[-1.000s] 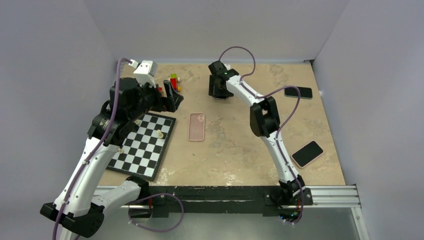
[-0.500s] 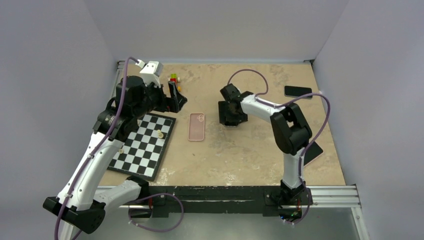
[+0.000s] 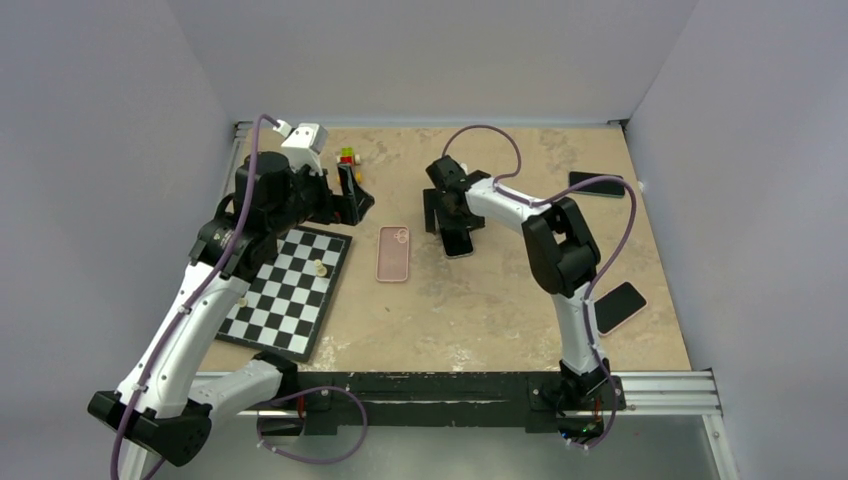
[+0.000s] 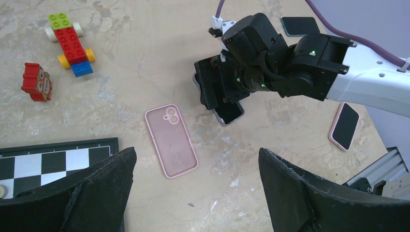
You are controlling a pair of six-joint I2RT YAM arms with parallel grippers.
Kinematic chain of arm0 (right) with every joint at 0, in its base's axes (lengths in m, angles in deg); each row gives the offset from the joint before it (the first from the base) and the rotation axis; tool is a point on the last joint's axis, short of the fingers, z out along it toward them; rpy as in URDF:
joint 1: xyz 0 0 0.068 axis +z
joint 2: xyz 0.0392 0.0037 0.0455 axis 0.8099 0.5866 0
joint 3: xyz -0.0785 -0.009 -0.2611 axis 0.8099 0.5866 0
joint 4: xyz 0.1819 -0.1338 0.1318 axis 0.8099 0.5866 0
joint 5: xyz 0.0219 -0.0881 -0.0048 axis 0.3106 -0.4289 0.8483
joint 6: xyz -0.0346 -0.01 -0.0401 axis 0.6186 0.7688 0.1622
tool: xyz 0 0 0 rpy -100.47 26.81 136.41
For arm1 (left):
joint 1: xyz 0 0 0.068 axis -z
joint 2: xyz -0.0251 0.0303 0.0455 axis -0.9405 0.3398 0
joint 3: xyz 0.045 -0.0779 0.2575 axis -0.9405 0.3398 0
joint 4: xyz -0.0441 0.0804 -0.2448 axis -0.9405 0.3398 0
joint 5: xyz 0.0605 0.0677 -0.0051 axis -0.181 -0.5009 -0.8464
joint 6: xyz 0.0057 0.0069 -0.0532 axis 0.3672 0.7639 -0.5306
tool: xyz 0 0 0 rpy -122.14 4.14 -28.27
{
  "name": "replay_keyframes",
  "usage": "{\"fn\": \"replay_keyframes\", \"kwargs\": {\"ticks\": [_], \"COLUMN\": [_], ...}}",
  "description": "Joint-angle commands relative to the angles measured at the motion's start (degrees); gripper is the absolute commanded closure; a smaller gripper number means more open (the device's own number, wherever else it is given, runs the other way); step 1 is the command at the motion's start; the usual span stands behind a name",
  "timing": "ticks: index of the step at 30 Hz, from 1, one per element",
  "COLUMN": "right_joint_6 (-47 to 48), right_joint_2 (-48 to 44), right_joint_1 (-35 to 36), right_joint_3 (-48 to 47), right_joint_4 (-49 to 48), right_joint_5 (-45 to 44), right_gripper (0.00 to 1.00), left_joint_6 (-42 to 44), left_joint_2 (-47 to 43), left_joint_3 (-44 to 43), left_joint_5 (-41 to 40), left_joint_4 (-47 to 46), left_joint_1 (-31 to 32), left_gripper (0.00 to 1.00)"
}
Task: Take the phone out of the phone case
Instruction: Move the phone to the center of the board, then pick up the phone at the center of the board.
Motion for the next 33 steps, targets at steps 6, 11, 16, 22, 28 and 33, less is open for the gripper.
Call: {"fn": "replay_keyframes", "kwargs": {"ticks": [6, 11, 16, 22, 28, 33], "right_joint_6": [-2.85, -0.06, 2.48, 0.72, -0.21, -3.78], "right_joint_2": [4.06, -1.45, -7.90, -23.06, -40.16, -42.26], "right_joint_1": [-1.47, -1.32, -1.31, -1.27, -1.22, 1.52], "right_joint_3": [-4.22, 5.28, 14.00, 27.54, 47.49, 49.87], "right_joint_4": [3.97, -2.15, -13.22, -27.91, -56.19, -65.38], "right_joint_5": [-2.04, -1.24, 1.24, 3.07, 15.38, 21.56], "right_gripper": [0.13, 0.35, 0.89, 1.00, 1.00, 1.00], "left_joint_6": [0.50, 0.02, -0.26, -3.80, -9.24, -13.81], "left_joint_2": [1.17, 0.64, 1.28, 3.37, 8.64, 14.65], "left_joint_3": [0.40, 1.31, 1.78, 2.73, 5.19, 6.27], "left_joint_5": [-0.45, 0.92, 1.01, 7.64, 22.02, 31.45], "left_joint_4": [-1.87, -3.14, -3.59, -5.74, -11.90, -16.70], "left_joint_1": [-0.60, -0.68, -0.69, -0.68, -0.68, -0.68], "left_gripper": [0.00, 0.00, 0.00, 0.00, 0.00, 0.16]}}
